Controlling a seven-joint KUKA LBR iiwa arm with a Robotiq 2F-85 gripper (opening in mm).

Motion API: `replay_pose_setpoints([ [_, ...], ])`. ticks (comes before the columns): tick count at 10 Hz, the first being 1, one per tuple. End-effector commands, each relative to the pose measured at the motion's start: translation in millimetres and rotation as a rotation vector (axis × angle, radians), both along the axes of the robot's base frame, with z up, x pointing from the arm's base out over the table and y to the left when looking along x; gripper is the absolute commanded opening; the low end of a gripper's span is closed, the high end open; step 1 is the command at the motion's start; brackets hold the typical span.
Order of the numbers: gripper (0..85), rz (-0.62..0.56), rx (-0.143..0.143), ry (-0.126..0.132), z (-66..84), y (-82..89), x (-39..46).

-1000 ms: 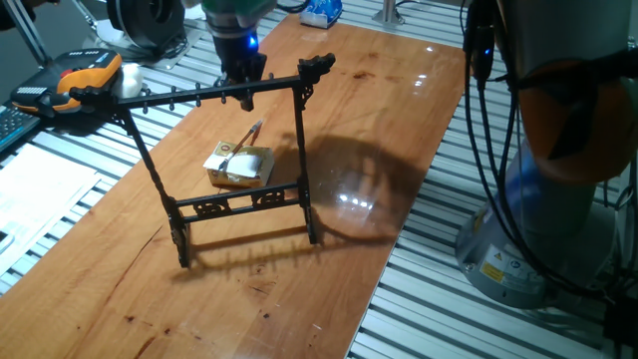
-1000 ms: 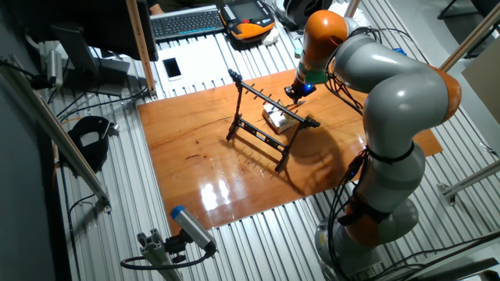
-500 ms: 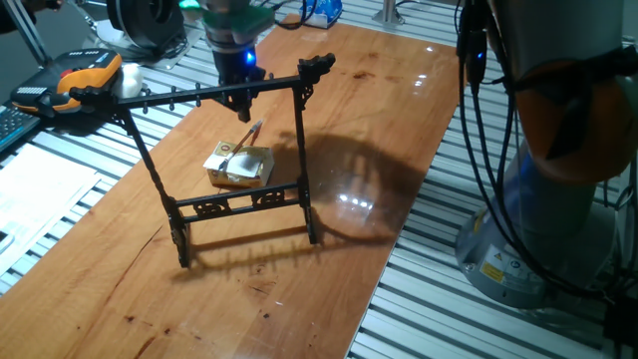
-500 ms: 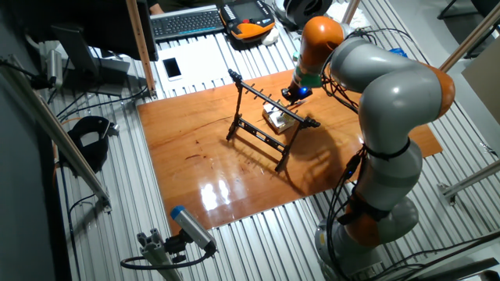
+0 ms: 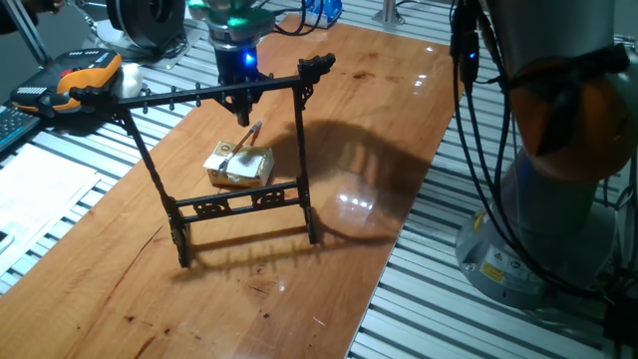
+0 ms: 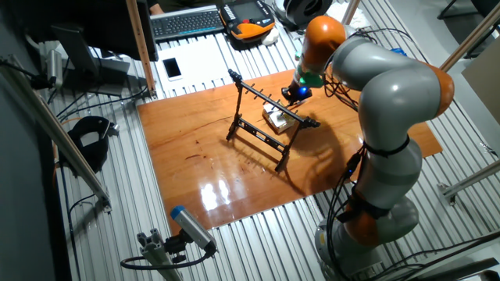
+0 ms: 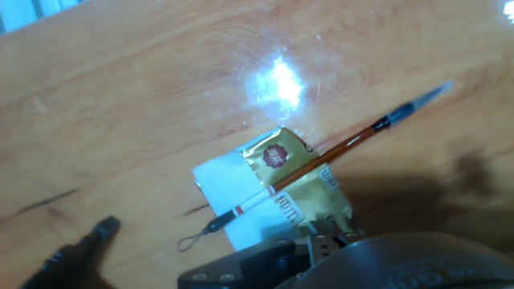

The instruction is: Place the brush on the pen rack

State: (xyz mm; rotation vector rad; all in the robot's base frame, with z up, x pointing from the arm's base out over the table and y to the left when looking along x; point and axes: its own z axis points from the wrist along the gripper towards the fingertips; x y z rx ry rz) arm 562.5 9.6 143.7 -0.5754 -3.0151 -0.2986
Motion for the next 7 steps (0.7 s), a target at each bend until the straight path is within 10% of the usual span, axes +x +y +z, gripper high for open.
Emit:
replay_pose_setpoints([
  [1,0.0,-0.122,0.037,0.020,-0.3,0.1,0.2],
  [7,0.0,-0.255,0.059,0.080,-0.5,1.8,0.6],
])
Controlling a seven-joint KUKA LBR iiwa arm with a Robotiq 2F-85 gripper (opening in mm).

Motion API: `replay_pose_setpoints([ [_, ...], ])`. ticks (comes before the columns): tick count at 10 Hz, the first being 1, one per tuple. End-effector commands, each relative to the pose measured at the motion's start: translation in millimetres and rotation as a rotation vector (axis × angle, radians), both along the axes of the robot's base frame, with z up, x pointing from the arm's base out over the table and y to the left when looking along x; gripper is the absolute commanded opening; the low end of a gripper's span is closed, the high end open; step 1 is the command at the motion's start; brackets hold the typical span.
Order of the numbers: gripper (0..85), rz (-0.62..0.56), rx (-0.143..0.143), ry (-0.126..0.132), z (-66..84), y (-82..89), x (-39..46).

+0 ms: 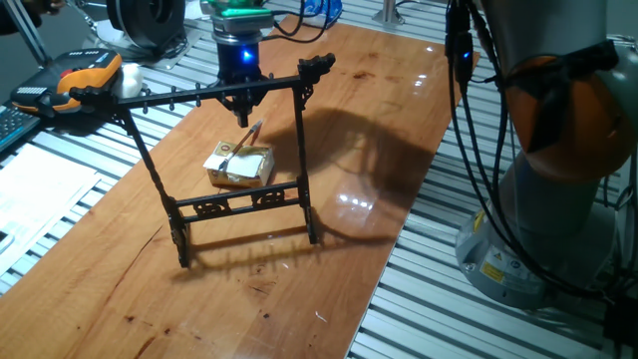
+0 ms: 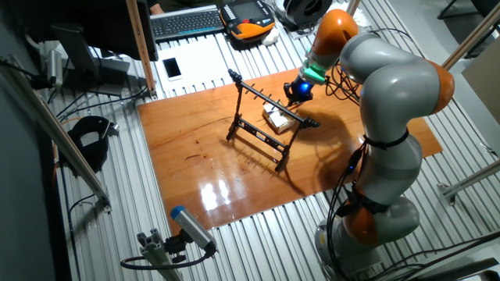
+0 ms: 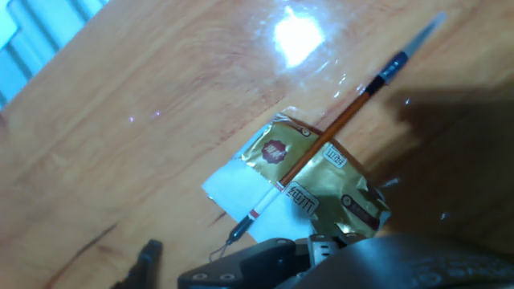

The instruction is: Place the brush on the pen rack

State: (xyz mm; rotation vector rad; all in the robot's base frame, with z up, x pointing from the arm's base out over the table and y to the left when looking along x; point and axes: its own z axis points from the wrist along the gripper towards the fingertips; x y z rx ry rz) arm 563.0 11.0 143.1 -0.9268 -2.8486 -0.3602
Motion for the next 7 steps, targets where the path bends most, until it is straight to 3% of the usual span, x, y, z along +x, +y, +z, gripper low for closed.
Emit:
replay_pose_setpoints([
  [1,0.0,-0.042,-0.014,0.025,0.0,0.3,0.0],
  [3,0.0,-0.070,-0.019,0.045,-0.5,-1.0,-0.4],
  [4,0.0,-0.062,-0.048,0.045,-0.3,-1.2,-0.3],
  [7,0.0,-0.025,-0.020,0.047,-0.1,-2.2,-0.3],
])
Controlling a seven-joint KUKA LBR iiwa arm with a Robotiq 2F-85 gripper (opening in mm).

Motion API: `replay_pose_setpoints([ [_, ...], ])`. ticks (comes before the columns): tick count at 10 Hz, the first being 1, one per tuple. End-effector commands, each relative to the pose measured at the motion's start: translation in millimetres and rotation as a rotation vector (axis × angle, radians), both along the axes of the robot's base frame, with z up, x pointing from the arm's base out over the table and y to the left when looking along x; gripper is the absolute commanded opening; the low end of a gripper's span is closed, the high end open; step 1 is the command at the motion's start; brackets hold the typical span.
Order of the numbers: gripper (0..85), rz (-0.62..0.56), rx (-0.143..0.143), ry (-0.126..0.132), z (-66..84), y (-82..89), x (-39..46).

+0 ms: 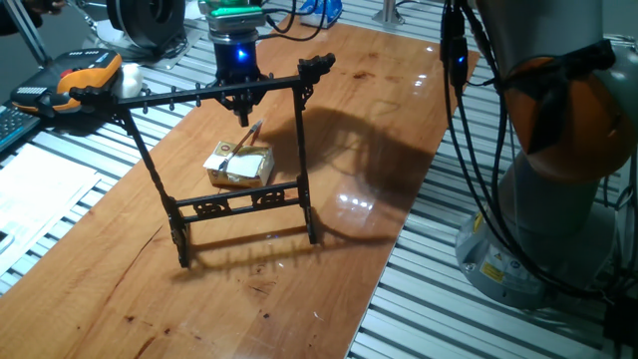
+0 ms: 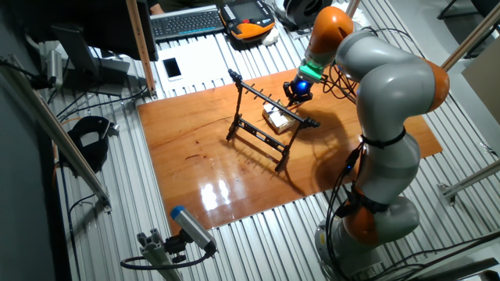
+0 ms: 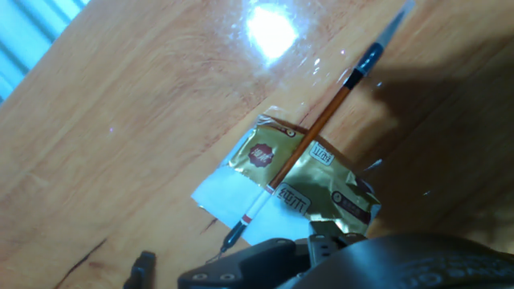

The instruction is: Place the brush on the pen rack

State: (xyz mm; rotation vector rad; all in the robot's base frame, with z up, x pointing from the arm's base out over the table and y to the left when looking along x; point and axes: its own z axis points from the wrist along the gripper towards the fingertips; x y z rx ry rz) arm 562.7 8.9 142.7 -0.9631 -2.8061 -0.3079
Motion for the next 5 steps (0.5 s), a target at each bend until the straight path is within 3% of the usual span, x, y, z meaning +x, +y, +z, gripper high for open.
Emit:
replay_pose_setpoints([
  [1,0.0,0.008,-0.005,-0.003,-0.1,0.2,0.0],
  [5,0.0,0.008,0.013,-0.028,-0.5,1.4,0.0],
])
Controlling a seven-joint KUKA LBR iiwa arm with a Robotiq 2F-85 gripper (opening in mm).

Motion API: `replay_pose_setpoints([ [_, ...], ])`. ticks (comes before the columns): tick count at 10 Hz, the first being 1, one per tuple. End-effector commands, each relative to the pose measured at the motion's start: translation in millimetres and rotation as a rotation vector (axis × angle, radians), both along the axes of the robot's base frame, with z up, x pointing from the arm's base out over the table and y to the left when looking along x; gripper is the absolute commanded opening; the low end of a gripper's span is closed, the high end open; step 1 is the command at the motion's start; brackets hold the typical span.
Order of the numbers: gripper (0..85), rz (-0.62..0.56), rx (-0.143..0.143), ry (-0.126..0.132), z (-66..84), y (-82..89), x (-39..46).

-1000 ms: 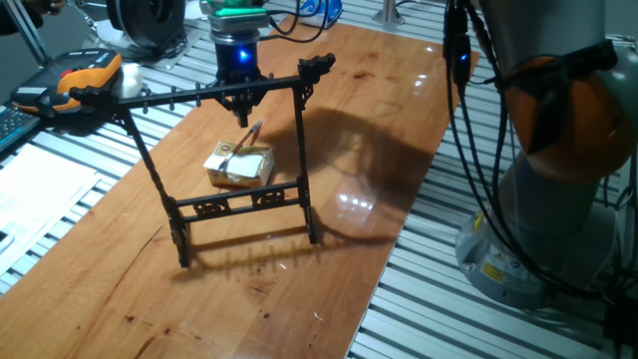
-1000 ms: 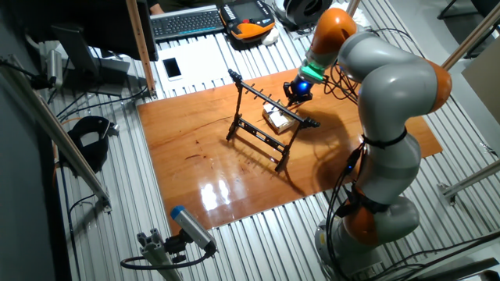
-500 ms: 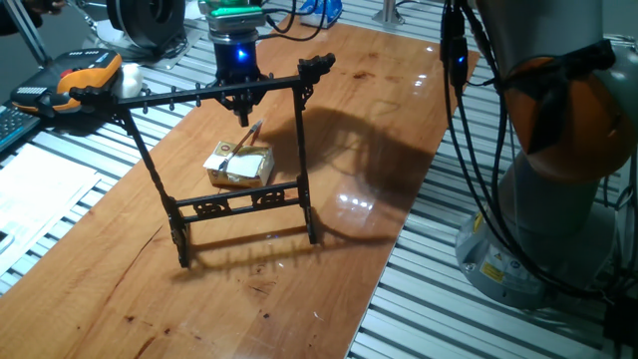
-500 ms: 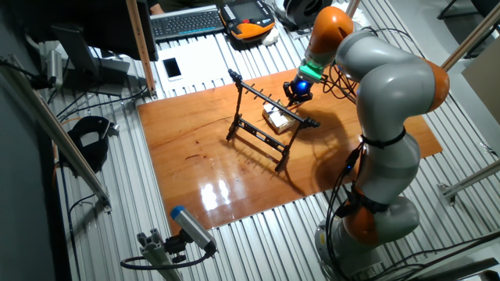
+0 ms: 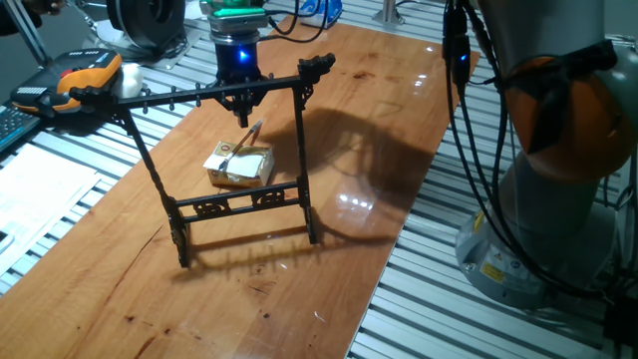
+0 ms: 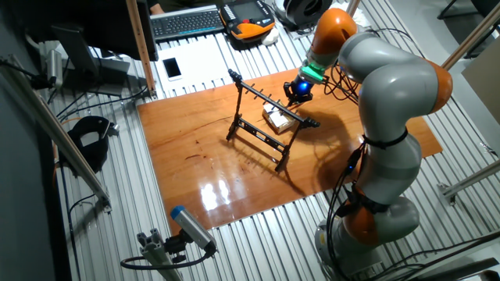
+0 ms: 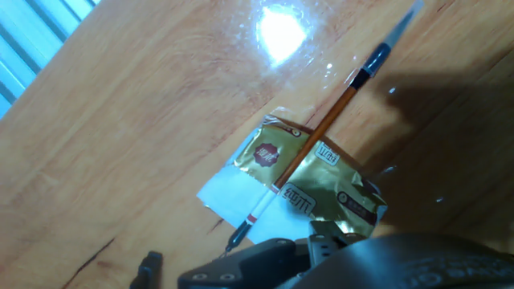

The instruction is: Place the brush on the pen rack

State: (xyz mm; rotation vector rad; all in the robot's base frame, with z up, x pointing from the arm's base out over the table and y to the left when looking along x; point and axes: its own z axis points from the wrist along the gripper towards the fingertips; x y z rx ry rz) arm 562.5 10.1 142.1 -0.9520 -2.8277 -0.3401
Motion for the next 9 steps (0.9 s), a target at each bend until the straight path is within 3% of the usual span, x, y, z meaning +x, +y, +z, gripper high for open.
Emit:
replay_pose_setpoints([
  [1,0.0,-0.003,-0.003,0.023,-0.2,0.0,0.0],
  [2,0.0,0.002,-0.019,0.074,-0.5,-0.1,0.0],
  [3,0.0,-0.016,-0.036,0.086,-0.3,-1.1,0.0],
  [4,0.0,-0.061,-0.034,0.088,-1.4,-1.6,0.0],
  [6,0.0,-0.109,-0.015,0.078,-7.4,-1.7,0.9],
  [9,0.0,-0.139,0.011,0.038,-13.2,-3.9,0.7],
])
